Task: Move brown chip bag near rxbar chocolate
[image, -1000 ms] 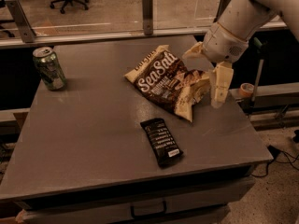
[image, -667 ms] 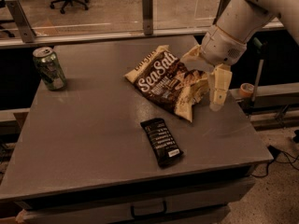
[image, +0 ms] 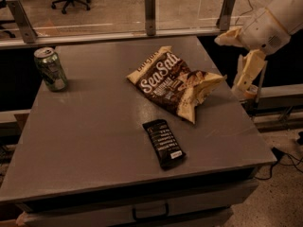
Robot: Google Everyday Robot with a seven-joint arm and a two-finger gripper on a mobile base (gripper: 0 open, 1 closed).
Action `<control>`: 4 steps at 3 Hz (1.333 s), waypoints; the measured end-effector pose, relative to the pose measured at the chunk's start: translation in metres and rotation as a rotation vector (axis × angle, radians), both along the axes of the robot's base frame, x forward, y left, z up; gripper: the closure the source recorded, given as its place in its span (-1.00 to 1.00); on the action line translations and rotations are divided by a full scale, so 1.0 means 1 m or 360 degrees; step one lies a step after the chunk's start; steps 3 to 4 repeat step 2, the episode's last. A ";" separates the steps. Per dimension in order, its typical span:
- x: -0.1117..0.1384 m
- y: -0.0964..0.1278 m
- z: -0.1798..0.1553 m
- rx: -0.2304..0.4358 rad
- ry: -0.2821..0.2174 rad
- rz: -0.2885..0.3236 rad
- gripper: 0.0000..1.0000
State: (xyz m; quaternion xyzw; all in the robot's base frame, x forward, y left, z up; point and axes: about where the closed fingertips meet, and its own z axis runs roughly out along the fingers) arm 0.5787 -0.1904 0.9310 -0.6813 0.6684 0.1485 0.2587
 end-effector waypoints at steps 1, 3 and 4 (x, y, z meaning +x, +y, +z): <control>0.020 -0.045 0.061 0.0187 -0.0243 -0.0238 -1.00; 0.024 -0.045 0.083 0.0205 -0.0329 -0.0238 -1.00; 0.024 -0.045 0.083 0.0205 -0.0329 -0.0238 -1.00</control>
Offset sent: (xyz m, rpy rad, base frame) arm 0.0166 -0.0372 0.0497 0.0974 -0.1244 -0.1248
